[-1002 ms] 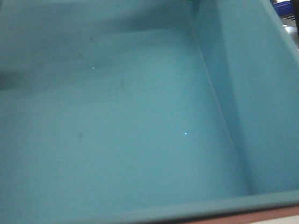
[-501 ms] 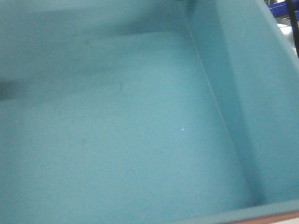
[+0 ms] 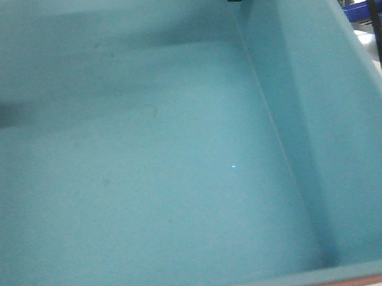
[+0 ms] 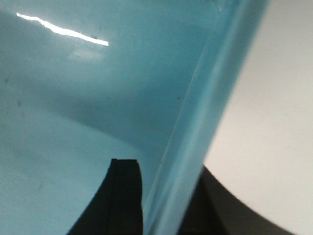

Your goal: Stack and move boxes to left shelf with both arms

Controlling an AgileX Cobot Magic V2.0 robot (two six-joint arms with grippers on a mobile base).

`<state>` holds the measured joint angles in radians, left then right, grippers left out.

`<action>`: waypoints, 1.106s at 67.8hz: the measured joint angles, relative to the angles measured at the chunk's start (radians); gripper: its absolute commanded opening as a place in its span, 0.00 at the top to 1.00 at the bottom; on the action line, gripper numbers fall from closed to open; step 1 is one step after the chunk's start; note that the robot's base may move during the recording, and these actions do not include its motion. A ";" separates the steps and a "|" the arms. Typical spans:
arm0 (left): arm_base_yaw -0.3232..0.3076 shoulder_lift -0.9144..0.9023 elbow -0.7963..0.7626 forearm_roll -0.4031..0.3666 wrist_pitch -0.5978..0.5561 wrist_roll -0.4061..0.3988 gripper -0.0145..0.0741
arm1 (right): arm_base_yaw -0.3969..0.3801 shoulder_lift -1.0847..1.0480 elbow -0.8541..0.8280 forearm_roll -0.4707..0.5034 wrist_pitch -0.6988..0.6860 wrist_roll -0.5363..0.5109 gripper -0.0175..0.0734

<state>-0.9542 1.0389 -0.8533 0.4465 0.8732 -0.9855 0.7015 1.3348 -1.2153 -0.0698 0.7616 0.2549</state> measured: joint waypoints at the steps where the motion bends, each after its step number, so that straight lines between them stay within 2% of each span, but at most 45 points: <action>1: 0.000 0.000 0.000 0.000 0.000 0.000 0.84 | 0.000 0.000 0.000 0.000 0.000 0.000 0.75; 75: 0.000 -0.002 0.000 0.001 0.000 -0.002 0.84 | 0.000 0.000 0.000 0.000 0.000 0.000 0.75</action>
<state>-0.9542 1.0373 -0.8533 0.4478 0.8732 -0.9878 0.7015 1.3348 -1.2153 -0.0698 0.7616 0.2549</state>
